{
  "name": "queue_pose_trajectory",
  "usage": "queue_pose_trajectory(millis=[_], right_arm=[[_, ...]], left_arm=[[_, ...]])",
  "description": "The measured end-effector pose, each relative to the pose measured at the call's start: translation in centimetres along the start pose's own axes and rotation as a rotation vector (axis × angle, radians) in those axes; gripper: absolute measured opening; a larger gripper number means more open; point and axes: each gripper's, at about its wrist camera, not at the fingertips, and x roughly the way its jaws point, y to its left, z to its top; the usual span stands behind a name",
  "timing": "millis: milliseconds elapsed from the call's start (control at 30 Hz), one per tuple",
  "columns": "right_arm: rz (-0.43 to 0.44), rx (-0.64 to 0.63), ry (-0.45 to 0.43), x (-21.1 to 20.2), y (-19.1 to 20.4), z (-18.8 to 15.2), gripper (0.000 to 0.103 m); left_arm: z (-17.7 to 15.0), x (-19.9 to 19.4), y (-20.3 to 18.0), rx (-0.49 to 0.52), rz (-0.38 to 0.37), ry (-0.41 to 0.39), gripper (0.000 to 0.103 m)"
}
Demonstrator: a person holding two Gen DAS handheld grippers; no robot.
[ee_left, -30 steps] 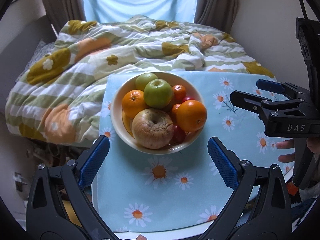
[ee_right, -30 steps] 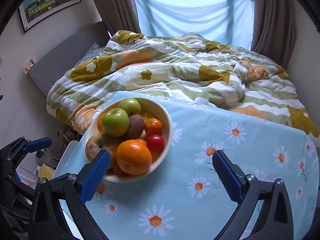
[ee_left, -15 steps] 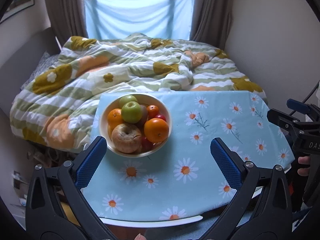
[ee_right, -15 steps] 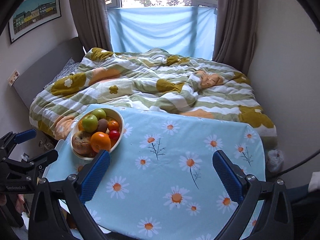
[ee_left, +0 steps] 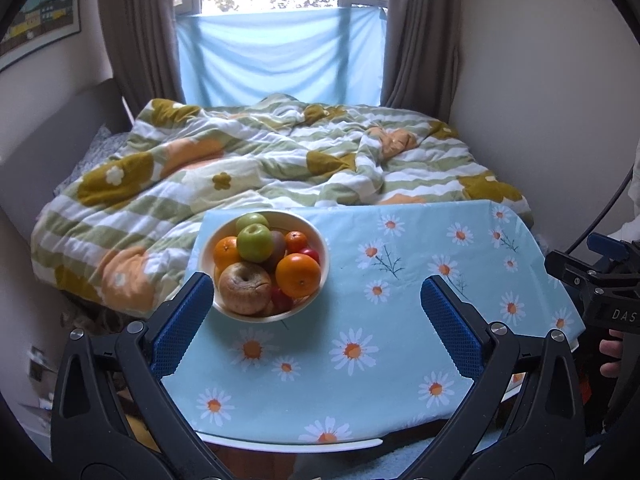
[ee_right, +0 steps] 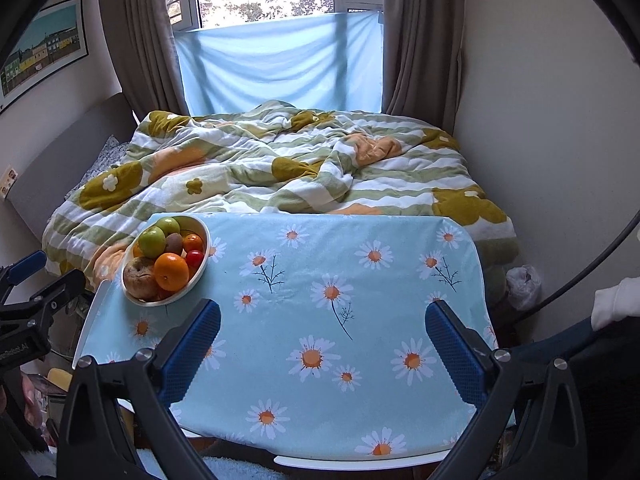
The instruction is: Organize fruits
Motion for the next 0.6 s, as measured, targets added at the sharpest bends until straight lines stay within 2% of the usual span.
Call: queue_pose_trajectory(millis=[600], right_arm=[[-0.016,0.006,-0.008,-0.26,-0.82,-0.12,0.102]], left_arm=[[-0.04,-0.24,-0.45,0.002,0.001,-0.005,0.103]])
